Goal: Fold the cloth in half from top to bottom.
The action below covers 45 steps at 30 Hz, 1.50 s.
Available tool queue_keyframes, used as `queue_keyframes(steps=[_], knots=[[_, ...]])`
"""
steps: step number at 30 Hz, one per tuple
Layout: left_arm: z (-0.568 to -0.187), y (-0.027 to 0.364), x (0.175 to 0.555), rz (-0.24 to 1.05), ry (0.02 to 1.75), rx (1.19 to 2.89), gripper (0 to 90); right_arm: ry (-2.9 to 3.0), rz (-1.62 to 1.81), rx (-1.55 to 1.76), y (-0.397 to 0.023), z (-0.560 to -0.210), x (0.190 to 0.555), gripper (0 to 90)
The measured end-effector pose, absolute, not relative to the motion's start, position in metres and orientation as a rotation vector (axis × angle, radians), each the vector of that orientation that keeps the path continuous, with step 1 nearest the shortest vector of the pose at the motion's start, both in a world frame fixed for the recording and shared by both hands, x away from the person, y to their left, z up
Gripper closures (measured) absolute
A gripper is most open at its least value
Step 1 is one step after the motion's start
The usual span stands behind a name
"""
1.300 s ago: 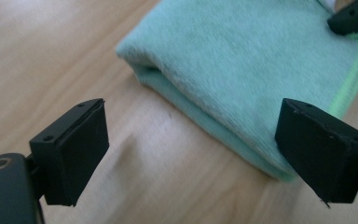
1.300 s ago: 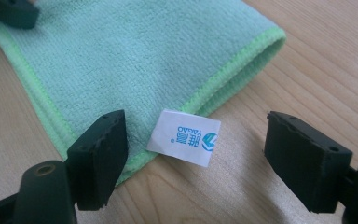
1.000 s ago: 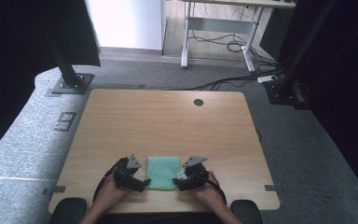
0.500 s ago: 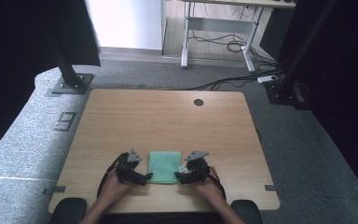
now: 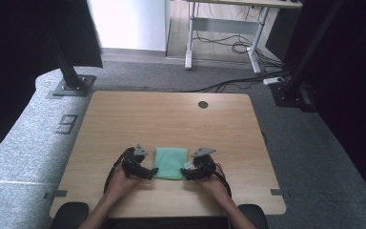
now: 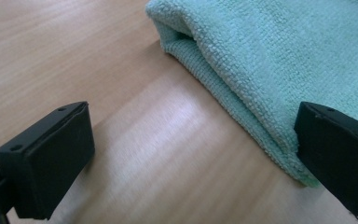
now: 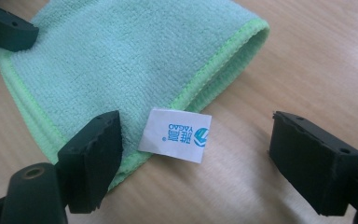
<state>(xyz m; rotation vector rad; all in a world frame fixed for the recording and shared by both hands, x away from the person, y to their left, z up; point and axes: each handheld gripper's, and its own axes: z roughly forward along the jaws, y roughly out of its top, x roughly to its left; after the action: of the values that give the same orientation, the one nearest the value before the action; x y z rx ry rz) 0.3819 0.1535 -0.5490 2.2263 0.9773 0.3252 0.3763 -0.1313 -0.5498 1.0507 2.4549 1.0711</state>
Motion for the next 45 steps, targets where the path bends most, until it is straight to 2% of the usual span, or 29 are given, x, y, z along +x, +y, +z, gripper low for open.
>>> queue_keyframes(steps=[20,45], knots=[[-0.549,0.147,0.415,0.345,1.028,2.208,0.0,2.382,1.071,1.125,-0.135,-0.551,0.415,17.0],[-0.549,0.147,0.43,0.348,1.057,2.191,0.1,2.356,1.093,1.134,-0.136,-0.553,0.428,16.8]])
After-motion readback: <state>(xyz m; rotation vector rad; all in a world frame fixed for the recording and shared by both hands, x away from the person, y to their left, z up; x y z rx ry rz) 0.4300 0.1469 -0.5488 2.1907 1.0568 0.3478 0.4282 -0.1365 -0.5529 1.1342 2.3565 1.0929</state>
